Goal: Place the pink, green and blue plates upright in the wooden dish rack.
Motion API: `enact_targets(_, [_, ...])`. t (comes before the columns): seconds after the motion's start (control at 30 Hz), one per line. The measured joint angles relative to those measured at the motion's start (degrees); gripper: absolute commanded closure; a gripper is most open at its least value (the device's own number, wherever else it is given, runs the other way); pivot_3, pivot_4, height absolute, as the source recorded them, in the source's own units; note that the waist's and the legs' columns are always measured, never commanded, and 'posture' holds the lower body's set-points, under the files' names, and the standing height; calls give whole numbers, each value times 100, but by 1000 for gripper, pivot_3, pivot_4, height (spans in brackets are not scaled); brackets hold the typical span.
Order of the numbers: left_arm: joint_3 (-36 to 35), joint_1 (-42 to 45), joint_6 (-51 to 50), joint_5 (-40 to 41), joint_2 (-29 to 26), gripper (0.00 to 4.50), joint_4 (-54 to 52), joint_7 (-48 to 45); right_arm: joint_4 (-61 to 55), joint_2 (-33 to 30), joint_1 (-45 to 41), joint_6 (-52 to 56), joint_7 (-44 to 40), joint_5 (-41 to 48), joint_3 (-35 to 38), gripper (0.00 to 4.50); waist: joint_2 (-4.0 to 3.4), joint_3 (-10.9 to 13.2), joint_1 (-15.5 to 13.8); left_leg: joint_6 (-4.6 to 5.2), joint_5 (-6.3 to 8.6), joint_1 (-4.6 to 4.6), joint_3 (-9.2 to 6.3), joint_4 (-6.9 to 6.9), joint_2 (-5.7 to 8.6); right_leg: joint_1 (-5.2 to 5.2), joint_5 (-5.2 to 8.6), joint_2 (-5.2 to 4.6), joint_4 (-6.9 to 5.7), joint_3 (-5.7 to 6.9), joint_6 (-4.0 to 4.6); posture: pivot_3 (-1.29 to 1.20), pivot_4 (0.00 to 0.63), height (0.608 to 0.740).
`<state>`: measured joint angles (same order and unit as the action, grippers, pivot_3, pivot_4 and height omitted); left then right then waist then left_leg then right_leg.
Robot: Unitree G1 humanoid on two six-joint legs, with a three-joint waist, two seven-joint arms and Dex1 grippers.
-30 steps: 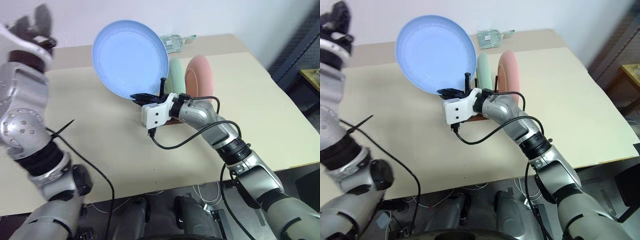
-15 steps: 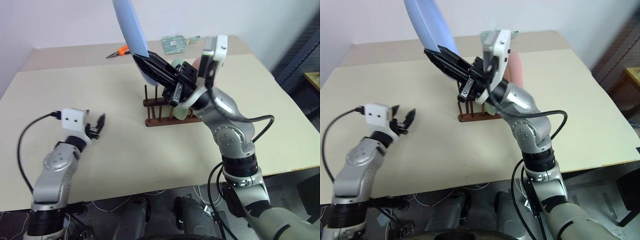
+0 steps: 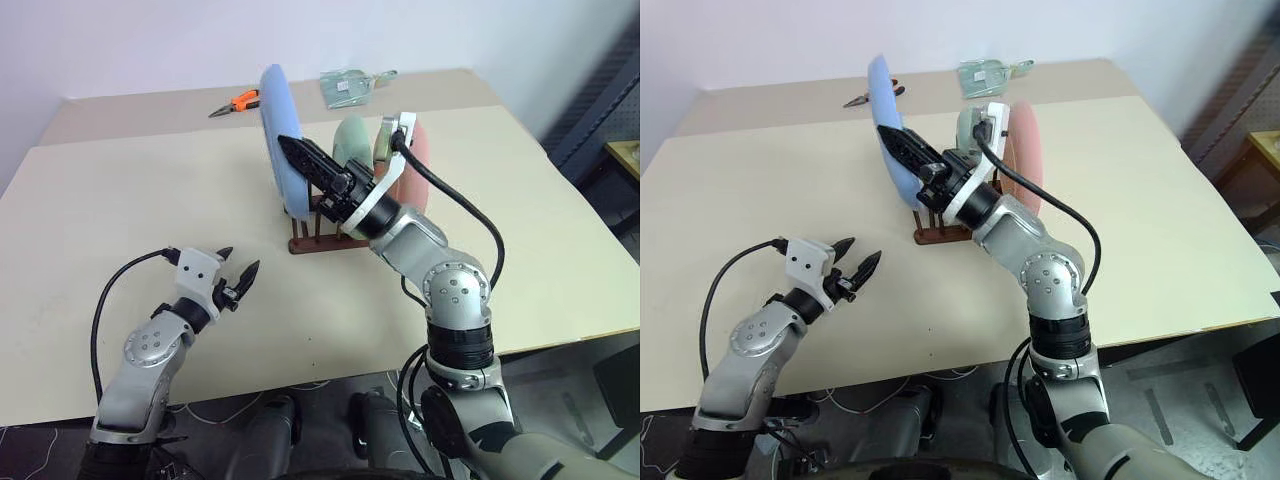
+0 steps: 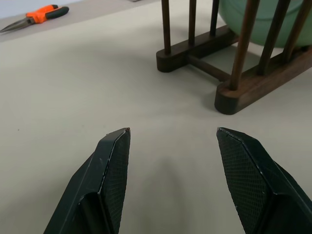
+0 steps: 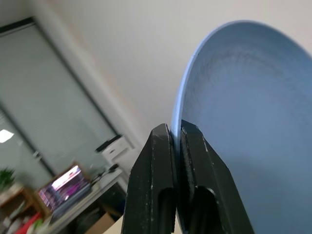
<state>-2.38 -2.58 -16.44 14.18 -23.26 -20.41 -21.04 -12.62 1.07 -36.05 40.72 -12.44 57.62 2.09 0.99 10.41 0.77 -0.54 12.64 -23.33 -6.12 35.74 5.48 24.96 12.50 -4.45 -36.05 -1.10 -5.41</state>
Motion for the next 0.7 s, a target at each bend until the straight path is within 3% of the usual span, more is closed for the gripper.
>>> enact_targets(0.37, [0, -2, -7, -23, 73, 1636, -33, -47, 152, 46, 0, 94, 311, -3, 145, 4500, -2, 1, 10, 0, 0, 0, 0, -2, -1, 1, 0, 2, 0, 4, 0, 0, 150, 740])
enact_targets(0.47, [2, -2, -8, -45, 80, 1582, -33, -66, 153, 41, -1, 163, 361, -13, 140, 3579, -2, 1, 8, 1, 0, 0, 0, -2, -1, 1, 0, 2, 0, 4, 0, 0, 150, 740])
enact_targets(0.63, [78, 0, -8, -104, 99, 1582, -33, -112, 140, -348, -138, 41, 56, -646, -231, 1071, -3, 2, 8, 1, 0, 0, 2, -1, -1, 1, 0, 2, 1, 7, 0, 0, 150, 740])
enact_targets(0.7, [82, -1, -8, -110, 103, 1582, -33, -125, 104, -514, -212, -50, -147, -939, -389, 1071, -3, 2, 8, 1, 0, 0, 2, -2, -1, 2, 0, 2, 1, 7, 0, 0, 150, 740])
